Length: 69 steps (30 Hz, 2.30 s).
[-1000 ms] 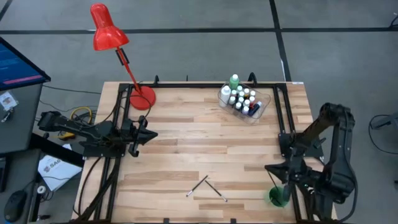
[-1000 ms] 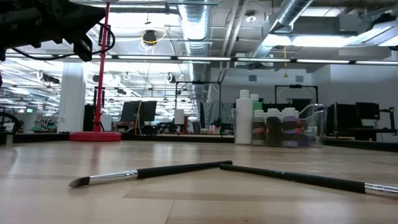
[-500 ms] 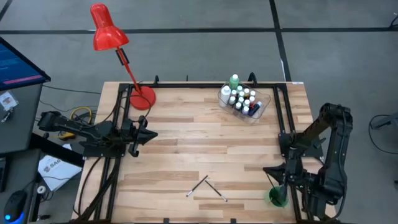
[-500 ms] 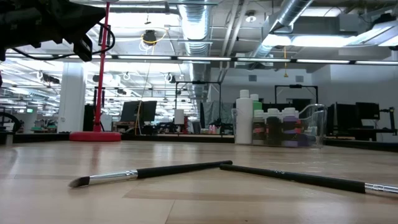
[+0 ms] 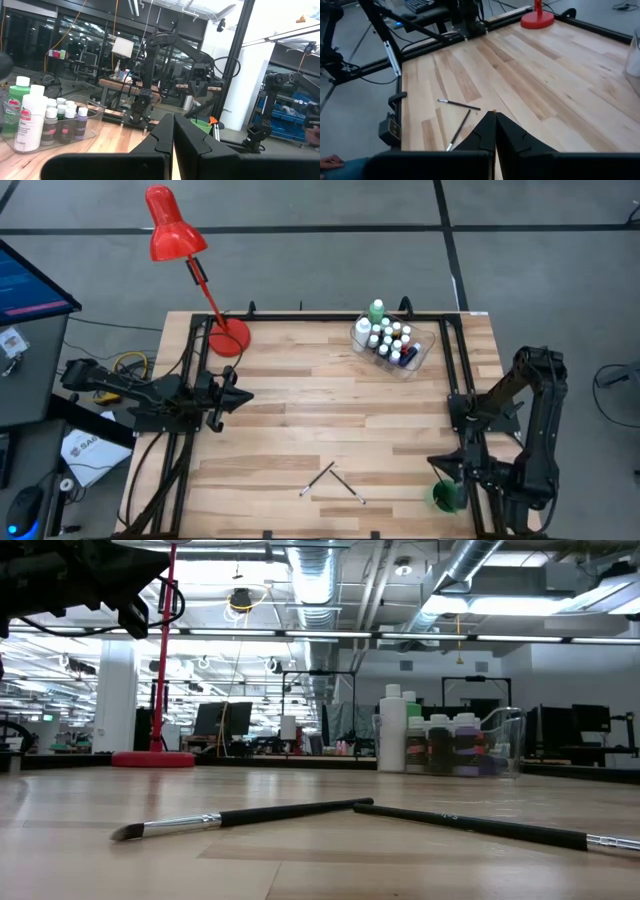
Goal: Pick & Place Paint Supplies
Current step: Put the yellow paint brush into the green cup, then put the white paint brush into the green cup
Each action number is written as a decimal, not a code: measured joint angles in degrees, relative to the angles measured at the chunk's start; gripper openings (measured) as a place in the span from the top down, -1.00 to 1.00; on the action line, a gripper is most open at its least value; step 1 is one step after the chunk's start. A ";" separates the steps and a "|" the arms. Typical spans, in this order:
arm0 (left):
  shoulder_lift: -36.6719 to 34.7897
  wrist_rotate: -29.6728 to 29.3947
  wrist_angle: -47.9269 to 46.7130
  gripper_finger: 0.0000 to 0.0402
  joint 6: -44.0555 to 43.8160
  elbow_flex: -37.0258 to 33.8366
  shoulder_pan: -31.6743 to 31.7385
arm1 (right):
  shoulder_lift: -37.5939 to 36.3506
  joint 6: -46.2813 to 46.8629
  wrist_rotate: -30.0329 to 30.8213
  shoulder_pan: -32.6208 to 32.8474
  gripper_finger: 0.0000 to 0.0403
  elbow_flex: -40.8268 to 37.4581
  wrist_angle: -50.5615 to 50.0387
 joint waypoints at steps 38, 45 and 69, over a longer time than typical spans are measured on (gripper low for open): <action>-0.02 0.00 -0.01 0.99 0.00 -0.02 -0.02 | -0.14 1.93 -11.01 4.09 0.69 -7.44 6.78; -0.02 0.02 -0.01 0.99 0.00 0.00 -0.02 | -4.22 -1.95 -10.51 -1.07 0.45 -4.22 4.39; 0.00 0.01 -0.01 0.99 0.00 -0.02 0.00 | 11.70 -54.66 -62.53 -46.70 0.13 9.28 29.08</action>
